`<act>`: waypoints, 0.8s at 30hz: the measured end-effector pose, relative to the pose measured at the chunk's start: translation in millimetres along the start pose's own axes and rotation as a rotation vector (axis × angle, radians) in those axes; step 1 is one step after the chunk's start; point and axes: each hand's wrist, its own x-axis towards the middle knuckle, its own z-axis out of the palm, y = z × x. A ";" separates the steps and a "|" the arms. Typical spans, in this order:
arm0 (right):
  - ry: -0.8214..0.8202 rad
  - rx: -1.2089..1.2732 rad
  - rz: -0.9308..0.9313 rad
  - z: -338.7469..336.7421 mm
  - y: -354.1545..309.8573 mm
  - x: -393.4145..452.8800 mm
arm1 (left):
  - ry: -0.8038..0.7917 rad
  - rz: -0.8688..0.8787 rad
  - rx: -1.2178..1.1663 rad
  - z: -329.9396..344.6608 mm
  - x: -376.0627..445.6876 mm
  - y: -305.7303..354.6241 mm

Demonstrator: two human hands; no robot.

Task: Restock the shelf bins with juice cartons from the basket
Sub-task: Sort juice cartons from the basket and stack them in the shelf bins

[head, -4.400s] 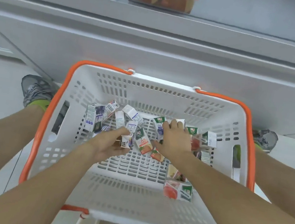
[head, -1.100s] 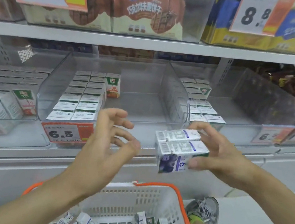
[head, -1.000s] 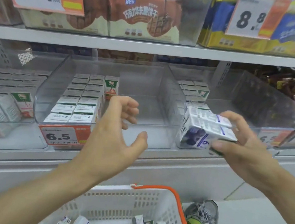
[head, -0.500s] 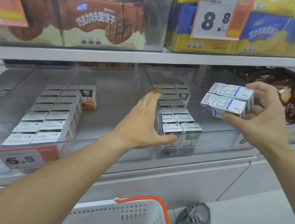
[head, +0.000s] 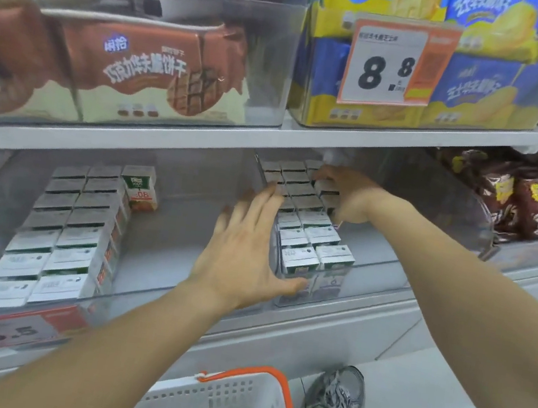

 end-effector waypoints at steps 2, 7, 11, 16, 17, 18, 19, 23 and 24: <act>0.039 0.029 -0.006 5.4 6.8 2.6 | -0.010 -0.013 -0.016 0.1 0.4 0.3; 0.188 0.104 0.025 16.3 28.2 -3.3 | -0.024 -0.034 -0.024 -1.1 0.6 0.6; 0.196 0.106 0.040 22.3 26.9 -6.6 | -0.027 -0.035 -0.022 -2.4 -0.2 1.6; 0.139 0.198 0.083 23.5 24.3 -9.4 | -0.022 -0.010 -0.033 -6.9 0.2 1.8; 0.120 0.235 0.083 20.0 25.2 -13.5 | -0.025 -0.011 -0.068 -6.9 1.4 0.9; 0.124 0.262 0.080 15.5 24.4 -19.8 | -0.026 -0.019 -0.108 -6.3 1.7 -0.5; 0.164 0.277 0.088 11.5 23.4 -27.8 | -0.023 -0.018 -0.136 -6.7 1.6 -1.7; 0.511 0.309 0.146 5.3 -0.5 -90.8 | -0.003 0.022 -0.128 -8.1 -0.1 -1.9; 0.598 0.358 0.129 9.0 -14.4 -111.2 | 0.008 0.031 -0.130 -10.1 -0.8 -1.5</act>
